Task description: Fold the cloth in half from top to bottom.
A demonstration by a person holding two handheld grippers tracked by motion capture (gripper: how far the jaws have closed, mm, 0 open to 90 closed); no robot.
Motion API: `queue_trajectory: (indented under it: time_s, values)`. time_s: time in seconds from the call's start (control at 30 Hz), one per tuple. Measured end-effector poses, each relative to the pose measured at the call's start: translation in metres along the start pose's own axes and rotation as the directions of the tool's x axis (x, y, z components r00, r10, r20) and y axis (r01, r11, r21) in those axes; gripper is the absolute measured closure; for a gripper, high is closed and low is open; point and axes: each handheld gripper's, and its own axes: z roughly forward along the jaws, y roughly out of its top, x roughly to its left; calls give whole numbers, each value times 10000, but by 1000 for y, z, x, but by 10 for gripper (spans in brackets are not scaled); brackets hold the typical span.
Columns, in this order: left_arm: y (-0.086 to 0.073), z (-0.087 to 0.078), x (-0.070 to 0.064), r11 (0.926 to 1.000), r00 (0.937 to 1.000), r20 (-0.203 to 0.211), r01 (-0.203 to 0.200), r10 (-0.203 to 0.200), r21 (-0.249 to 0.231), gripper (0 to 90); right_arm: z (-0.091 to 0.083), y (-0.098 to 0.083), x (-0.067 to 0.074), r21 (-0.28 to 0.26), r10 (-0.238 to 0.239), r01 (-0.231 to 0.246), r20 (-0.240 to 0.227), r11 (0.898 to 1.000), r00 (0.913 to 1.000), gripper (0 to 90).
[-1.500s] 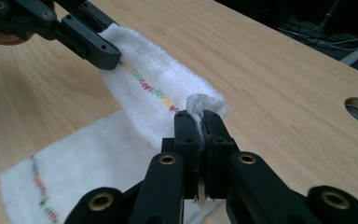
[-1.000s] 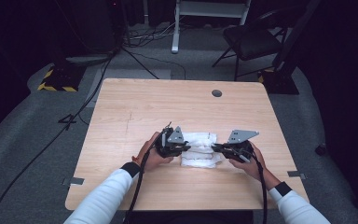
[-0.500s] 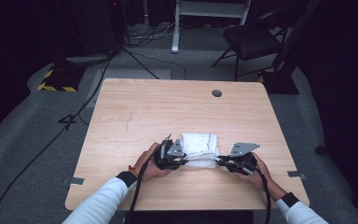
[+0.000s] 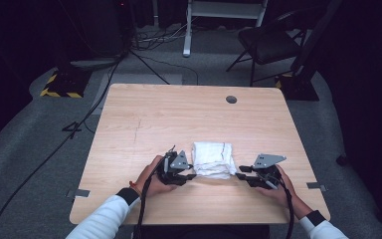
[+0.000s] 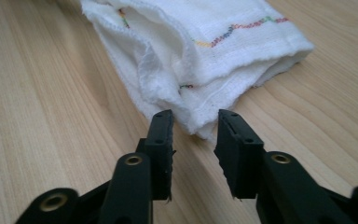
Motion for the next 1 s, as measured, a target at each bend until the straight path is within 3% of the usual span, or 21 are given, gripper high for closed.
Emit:
queue_trajectory:
  time_s: [0.17,0.23,0.3,0.43,0.5,0.6,0.73,1.0]
  values:
    - [7,-3,8,9981,9981,-403,448,-465,-432,467,-8,12,-7,-571,152,-132,364,9983,9992,575]
    - [14,0,16,9975,9954,-772,528,-564,-477,423,-5,21,-10,-662,86,-49,565,9978,9984,552]
    - [20,4,23,9947,9927,-868,776,-834,-672,380,2,32,-12,-592,-77,121,738,9982,9972,515]
    - [30,16,31,9969,9924,-1038,609,-657,-489,334,14,43,-13,-422,-195,229,795,9988,9966,469]
    - [31,23,32,9981,9935,-985,549,-574,-283,334,22,44,-13,-209,-226,244,827,9995,9963,459]
    - [30,35,31,9987,9973,-572,478,-466,194,316,33,43,-12,195,-268,254,703,9995,9972,435]
    - [27,43,28,9977,9981,-445,444,-421,520,287,43,37,-10,696,-309,265,637,9972,9975,422]
    - [27,24,22,9979,9972,-562,513,-490,389,244,29,40,-10,598,-395,358,621,9976,9973,387]
